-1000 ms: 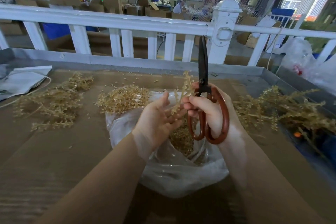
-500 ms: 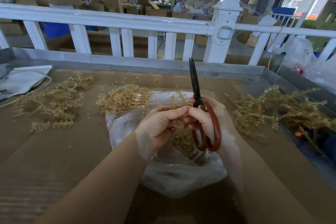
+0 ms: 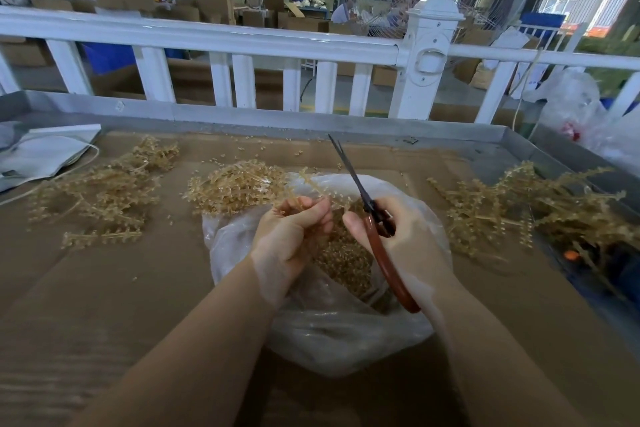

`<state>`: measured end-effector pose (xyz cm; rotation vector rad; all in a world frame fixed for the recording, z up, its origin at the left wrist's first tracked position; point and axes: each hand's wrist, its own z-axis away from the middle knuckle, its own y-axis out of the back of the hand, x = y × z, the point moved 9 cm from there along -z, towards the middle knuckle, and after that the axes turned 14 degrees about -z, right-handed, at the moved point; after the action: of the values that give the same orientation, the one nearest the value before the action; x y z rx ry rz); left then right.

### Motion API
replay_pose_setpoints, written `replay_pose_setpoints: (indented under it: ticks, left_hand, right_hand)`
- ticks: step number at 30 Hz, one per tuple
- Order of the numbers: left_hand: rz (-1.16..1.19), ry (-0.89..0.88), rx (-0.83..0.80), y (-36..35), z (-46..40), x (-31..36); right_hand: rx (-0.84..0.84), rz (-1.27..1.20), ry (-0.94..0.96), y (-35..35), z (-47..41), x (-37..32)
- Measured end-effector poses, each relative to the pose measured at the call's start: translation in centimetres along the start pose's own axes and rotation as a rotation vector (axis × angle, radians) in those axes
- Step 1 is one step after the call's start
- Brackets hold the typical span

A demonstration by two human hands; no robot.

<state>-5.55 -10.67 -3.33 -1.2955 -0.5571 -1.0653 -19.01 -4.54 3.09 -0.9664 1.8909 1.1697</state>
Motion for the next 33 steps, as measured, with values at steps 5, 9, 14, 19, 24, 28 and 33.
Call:
replay_pose_setpoints:
  ticks: [5, 9, 14, 19, 24, 28, 33]
  left_hand:
    - [-0.009, -0.016, 0.059, 1.0, -0.2, 0.0]
    - [-0.023, 0.011, 0.077, 1.5, -0.3, -0.3]
    - [-0.035, 0.037, 0.07, 1.7, -0.4, -0.4]
    - [-0.046, 0.034, 0.082, 1.8, -0.7, -0.4]
    - [-0.006, -0.001, 0.04, 1.4, -0.7, -0.3]
    - [0.036, -0.023, 0.003, 1.2, -0.5, -0.2]
    - [0.04, -0.062, 0.011, 1.3, -0.2, 0.1]
  right_hand:
    - [-0.088, 0.059, 0.008, -0.6, 0.7, 0.3]
    - [-0.109, 0.156, 0.011, -0.6, 1.2, 0.5]
    - [-0.136, 0.219, 0.064, -0.9, 1.6, 0.4]
    - [-0.133, 0.306, 0.101, -1.0, 1.9, 0.4]
    - [-0.144, 0.358, 0.097, -1.4, 1.8, 0.6]
    - [-0.144, 0.35, 0.09, -1.6, 1.9, 0.8]
    - [-0.151, 0.267, 0.058, -1.5, 1.9, 1.0]
